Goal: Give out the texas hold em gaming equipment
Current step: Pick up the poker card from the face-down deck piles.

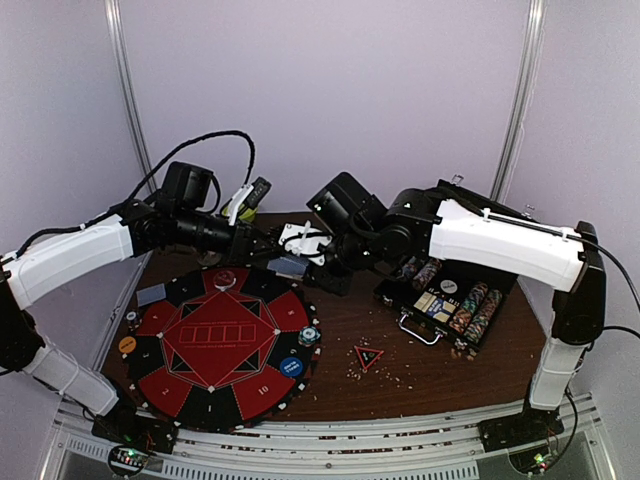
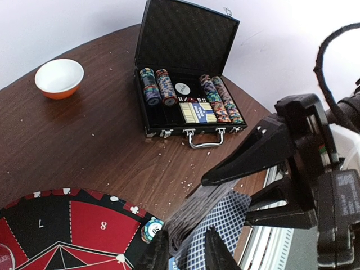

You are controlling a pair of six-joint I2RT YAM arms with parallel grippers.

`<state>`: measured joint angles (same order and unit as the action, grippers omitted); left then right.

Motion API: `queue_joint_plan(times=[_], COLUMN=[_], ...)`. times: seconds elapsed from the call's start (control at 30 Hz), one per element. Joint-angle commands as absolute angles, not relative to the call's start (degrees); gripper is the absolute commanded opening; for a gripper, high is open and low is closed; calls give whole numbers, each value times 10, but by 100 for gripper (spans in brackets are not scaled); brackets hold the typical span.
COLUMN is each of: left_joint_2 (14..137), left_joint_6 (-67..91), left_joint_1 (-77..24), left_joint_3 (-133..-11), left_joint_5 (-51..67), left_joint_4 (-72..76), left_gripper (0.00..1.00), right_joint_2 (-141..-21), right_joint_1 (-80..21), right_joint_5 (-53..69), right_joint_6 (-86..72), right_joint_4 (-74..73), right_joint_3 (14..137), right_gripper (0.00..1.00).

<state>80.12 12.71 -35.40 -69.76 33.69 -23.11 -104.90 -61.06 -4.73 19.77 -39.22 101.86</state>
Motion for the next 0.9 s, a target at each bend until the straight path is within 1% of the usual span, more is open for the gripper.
queue_joint_plan(times=[0.0,0.13,0.27,0.47,0.57,0.7,0.87], left_joint_2=[789,791,789,786,784,784,779], left_joint_6=[118,114,109,107,108,105,103], left_joint_1=[-350,-350,-350,-349,-348,-345,-341], left_joint_3=[-699,-702,-706,-716,-719,-730,-735], left_joint_5=[345,349,346,342,343,353,360], left_joint_4=[-233,-246,-255,-266,-271,-278,-285], left_gripper=[27,22,21,10,8,0,0], right_joint_2=[-1037,-1037,-1036,-1035,-1034,-1033,-1030], right_joint_1=[-612,-612,-612,-612,-612,-611,-609], right_joint_5=[-57,-58,-58,-59,-60,-62,-65], right_joint_6=[200,200,200,201,201,202,202], right_joint_4=[-383,-383,-383,-382,-381,-381,-379], right_joint_3=[1020,1021,1021,1018,1016,1015,1011], right_gripper=[38,38,38,38,38,38,38])
